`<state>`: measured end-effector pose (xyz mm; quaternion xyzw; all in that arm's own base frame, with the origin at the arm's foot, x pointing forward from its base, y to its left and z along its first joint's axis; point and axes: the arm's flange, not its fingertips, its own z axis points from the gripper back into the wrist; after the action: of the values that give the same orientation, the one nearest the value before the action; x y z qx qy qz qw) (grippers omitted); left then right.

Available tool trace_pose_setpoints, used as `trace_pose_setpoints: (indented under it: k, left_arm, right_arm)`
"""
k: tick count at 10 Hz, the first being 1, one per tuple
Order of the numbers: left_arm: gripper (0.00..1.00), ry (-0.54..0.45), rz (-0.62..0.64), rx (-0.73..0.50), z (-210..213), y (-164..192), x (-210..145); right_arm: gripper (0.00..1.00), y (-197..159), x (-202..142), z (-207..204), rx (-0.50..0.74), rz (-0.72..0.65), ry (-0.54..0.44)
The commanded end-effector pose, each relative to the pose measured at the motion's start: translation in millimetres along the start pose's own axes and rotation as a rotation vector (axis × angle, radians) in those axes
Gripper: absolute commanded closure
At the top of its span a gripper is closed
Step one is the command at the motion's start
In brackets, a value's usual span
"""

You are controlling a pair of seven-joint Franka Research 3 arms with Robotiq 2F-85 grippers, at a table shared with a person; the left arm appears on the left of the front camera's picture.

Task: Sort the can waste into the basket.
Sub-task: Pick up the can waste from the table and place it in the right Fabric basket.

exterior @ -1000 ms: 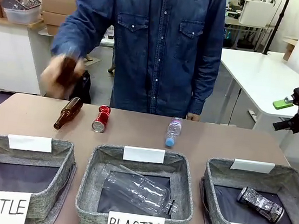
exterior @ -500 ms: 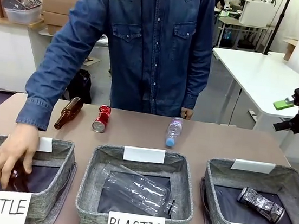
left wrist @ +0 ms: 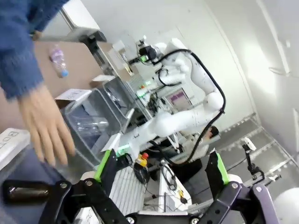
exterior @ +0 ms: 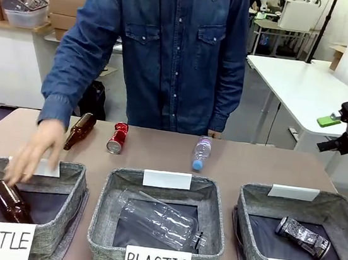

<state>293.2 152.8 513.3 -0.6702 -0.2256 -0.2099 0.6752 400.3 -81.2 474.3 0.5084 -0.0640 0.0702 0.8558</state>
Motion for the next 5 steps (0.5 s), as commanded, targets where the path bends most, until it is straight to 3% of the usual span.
trace_pose_setpoints:
  k: [1,4,5]
  left_arm:
    - [0.0,0.072,0.057,0.019,-46.1,2.2,10.8]
    - [0.0,0.176,0.1,0.023,-70.6,9.4,4.3]
    - [0.0,0.132,0.061,0.023,-71.7,16.1,12.2]
  right_arm:
    - [0.0,0.0,-1.1,2.5,0.004,0.02,0.003]
    - [0.0,0.0,-1.1,2.5,0.004,0.02,0.003]
    - [0.0,0.0,-1.1,2.5,0.004,0.02,0.003]
